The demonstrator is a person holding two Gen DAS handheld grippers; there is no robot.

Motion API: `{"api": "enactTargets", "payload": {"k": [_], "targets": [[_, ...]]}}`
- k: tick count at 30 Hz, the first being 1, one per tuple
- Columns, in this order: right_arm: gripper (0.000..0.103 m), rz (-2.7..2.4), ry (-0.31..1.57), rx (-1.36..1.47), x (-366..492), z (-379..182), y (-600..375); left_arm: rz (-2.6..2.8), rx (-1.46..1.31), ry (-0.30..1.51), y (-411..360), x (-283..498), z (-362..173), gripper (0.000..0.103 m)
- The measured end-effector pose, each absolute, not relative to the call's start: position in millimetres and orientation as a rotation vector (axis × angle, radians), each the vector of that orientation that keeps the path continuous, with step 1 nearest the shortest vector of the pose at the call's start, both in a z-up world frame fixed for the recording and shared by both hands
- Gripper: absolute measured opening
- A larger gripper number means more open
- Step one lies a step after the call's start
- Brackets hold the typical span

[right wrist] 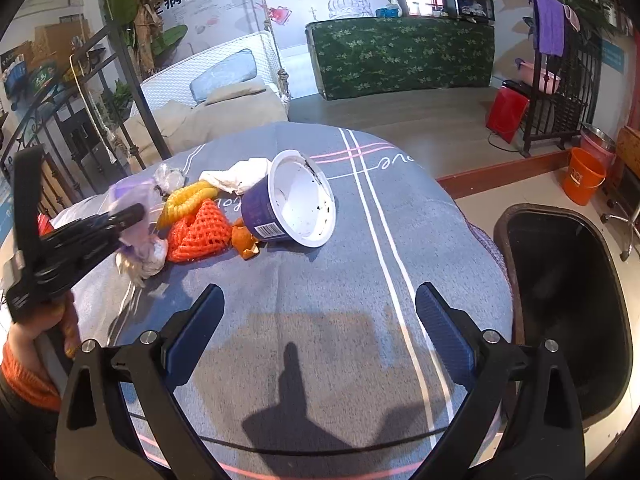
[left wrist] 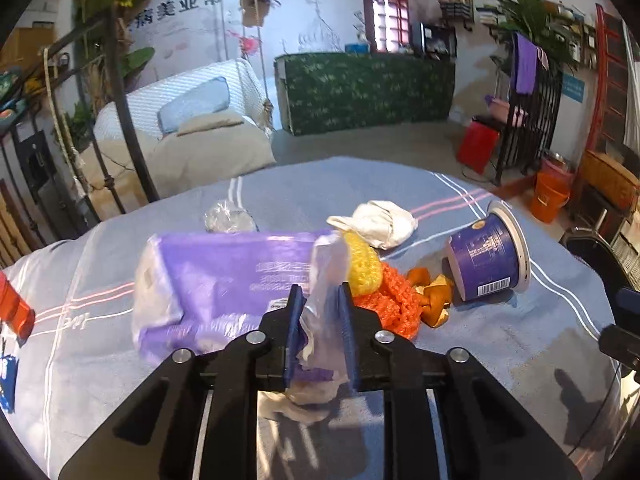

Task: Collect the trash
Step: 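Grasp the purple tissue pack with the left tool, then grasp the purple-and-white cup by its rim with the right tool while the left tool holds the tissue pack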

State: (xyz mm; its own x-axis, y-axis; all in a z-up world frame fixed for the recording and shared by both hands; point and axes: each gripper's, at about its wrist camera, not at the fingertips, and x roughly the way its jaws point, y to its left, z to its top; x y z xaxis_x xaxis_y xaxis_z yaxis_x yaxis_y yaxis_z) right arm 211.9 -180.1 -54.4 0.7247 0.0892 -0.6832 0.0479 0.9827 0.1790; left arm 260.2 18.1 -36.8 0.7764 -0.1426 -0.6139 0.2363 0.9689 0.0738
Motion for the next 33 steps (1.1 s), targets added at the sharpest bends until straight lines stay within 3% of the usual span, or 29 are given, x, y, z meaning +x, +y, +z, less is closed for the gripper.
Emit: {"api": "enactTargets", "payload": {"k": [19,25,27,33], "targets": [[0.094,0.171,0.832,0.093,297.4,-63.8,-140.3,-0.111,0.005,0.558,51.1,195.2,-7.5,0.013],[0.066,0.159,0.868,0.025,323.1,-74.3,-131.1,-0.123,-0.015,0.571,48.9,187.3,-10.4,0.013],[0.04,0.161,0.88,0.017,326.6,-77.7,-130.2,-0.127,-0.016,0.568,46.7,184.2,-10.4,0.013],[0.009,0.198,0.879,0.003,320.5,-81.9,-124.9,-0.147,-0.03,0.584,41.4,182.2,-16.6,0.013]]}}
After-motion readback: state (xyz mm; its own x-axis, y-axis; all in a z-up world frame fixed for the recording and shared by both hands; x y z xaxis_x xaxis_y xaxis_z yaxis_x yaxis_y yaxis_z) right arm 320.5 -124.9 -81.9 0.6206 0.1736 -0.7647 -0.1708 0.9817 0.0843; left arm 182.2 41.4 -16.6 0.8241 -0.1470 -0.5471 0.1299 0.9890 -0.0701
